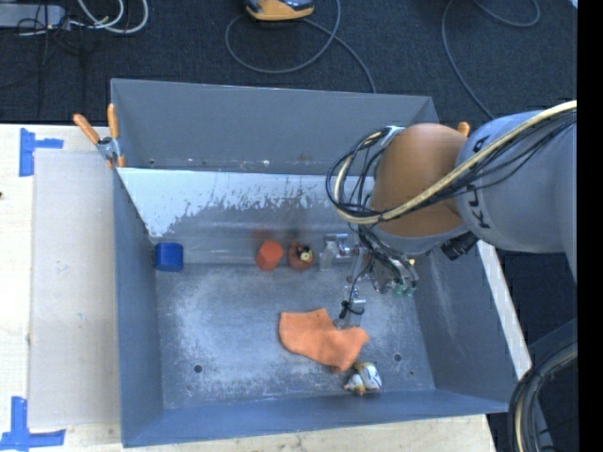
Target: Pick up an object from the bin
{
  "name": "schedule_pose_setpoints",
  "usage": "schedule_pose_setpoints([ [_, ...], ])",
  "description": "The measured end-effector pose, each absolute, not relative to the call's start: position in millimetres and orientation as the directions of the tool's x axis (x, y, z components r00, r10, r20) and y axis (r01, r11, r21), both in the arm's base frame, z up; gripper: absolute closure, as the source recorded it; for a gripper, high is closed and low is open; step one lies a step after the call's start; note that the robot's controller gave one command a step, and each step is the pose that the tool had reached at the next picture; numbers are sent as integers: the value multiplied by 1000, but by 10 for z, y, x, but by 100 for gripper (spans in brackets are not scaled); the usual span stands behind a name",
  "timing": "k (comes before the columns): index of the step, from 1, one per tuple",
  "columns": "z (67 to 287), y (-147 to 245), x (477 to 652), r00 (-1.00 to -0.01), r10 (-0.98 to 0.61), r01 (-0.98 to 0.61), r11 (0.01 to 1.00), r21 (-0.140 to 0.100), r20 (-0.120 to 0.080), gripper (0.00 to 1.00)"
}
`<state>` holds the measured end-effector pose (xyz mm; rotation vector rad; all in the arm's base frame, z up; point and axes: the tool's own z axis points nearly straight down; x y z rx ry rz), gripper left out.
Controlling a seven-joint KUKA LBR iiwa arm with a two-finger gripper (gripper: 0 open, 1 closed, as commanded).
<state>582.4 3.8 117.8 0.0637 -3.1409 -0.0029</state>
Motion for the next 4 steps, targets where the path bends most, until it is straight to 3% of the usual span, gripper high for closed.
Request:
schedule_pose_setpoints([
  [1,854,4,5501,-999,-46,-46,999,0,0,0],
  [2,693,-120,5283,-1000,-4,-4,1000,3,5,0],
  [3,697,-136,5332,-979,-203,-203,979,2,0,0],
  [4,698,-82,5188,-923,-385,-385,923,4,0,0],
])
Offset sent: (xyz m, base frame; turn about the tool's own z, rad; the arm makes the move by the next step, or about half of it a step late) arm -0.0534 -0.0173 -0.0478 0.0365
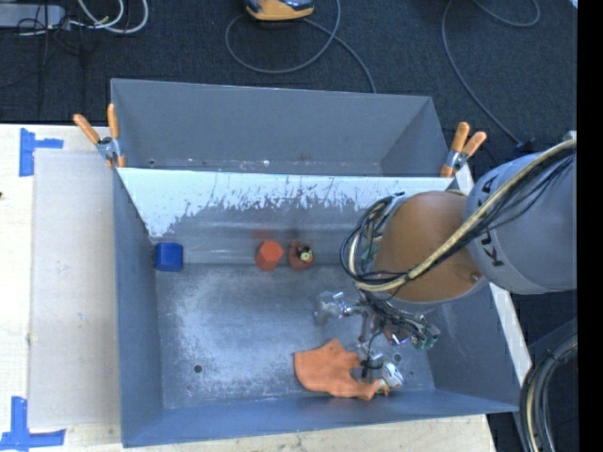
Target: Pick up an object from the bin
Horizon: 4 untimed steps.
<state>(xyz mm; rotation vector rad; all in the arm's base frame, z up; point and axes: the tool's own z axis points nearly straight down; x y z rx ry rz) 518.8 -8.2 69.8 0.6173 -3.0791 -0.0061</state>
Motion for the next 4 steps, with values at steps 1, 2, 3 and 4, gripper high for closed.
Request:
schedule_pose_setpoints([
  [1,708,45,4929,-903,-429,-429,904,-1,-9,0],
  [2,727,94,4873,-888,-459,-459,888,-5,-19,0],
  [3,736,318,4804,-834,-551,-551,834,-16,-31,0],
  [4,731,446,4803,-802,-596,-596,803,-17,-33,0],
])
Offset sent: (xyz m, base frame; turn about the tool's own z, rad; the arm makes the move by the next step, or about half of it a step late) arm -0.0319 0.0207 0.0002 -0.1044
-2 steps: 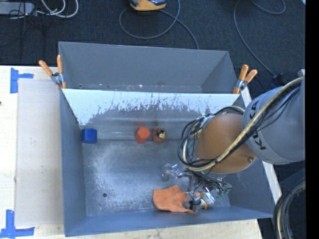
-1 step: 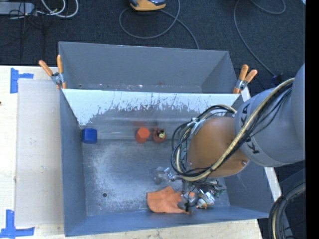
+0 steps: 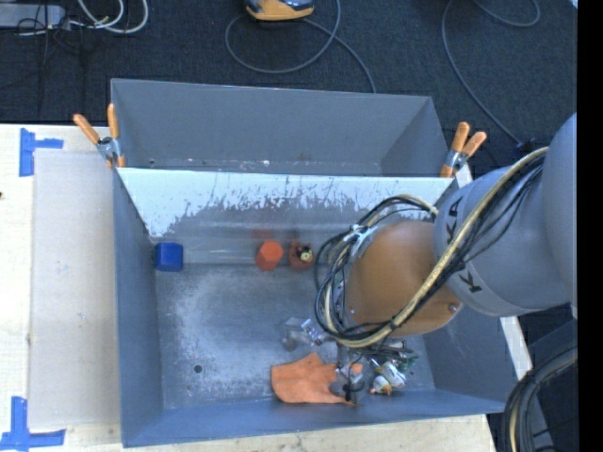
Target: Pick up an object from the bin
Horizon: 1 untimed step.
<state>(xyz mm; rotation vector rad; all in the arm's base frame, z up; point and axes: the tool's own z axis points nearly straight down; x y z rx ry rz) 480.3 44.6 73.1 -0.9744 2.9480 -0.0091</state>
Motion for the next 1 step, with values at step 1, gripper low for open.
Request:
schedule_pose_setpoints([
  [1,698,631,4769,-552,-834,-833,552,-26,-22,100],
])
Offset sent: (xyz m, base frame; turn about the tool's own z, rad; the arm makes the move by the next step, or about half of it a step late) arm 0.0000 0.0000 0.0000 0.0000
